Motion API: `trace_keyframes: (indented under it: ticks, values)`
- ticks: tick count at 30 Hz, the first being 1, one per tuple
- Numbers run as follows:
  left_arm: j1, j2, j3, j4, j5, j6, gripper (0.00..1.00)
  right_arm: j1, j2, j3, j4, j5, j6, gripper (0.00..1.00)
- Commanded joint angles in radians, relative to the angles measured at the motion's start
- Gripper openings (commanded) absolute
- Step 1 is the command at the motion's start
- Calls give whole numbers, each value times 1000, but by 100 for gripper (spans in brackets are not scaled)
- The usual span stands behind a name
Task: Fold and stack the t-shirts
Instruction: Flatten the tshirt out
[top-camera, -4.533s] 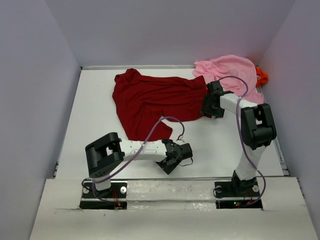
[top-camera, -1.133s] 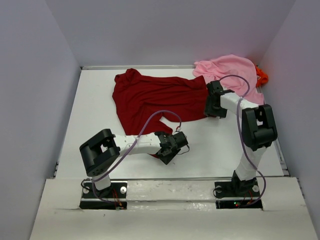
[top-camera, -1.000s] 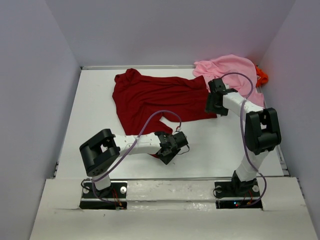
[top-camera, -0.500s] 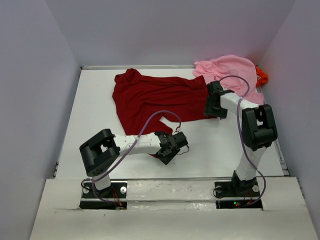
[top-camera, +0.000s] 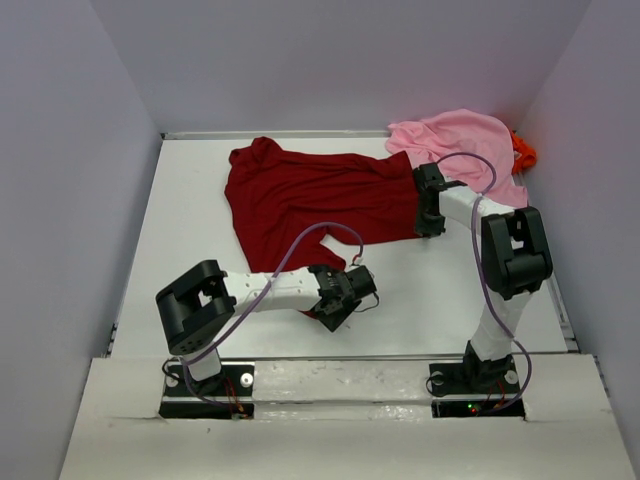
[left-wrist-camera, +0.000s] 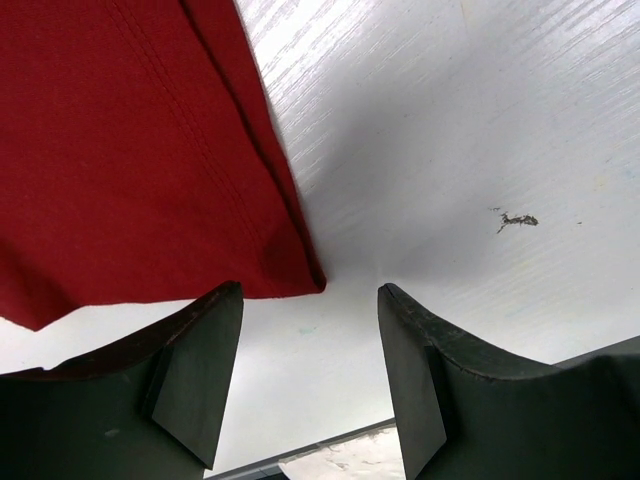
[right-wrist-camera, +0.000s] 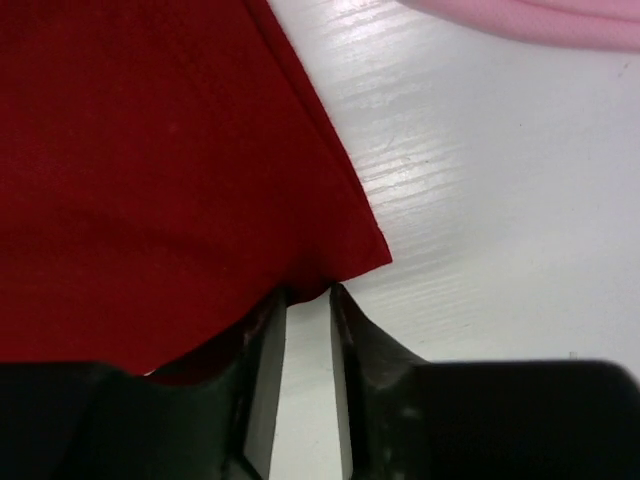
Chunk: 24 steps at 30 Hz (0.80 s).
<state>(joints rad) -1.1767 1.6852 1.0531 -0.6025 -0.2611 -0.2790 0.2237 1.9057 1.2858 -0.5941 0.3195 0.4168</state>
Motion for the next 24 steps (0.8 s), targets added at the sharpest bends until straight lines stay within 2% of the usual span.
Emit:
trace_keyframes:
  ticks: [1,5,7,11,24]
  values:
    - [-11,-32,-5,-34,-3,-11,68,-1,23,6,23,-13,-1,26]
    - [-11,-32,-2,-43,-6,-15,68,-1,29,4,37,-33,8,13]
    - [-11,-33,1,-54,-4,-15,69,-1,30,1,42,-43,11,13]
    - [-12,-27,4,-66,-6,-15,69,-1,33,3,50,-48,7,0]
    - [-12,-50,15,-155,-43,-38,68,-1,-4,-3,73,-89,-1,0]
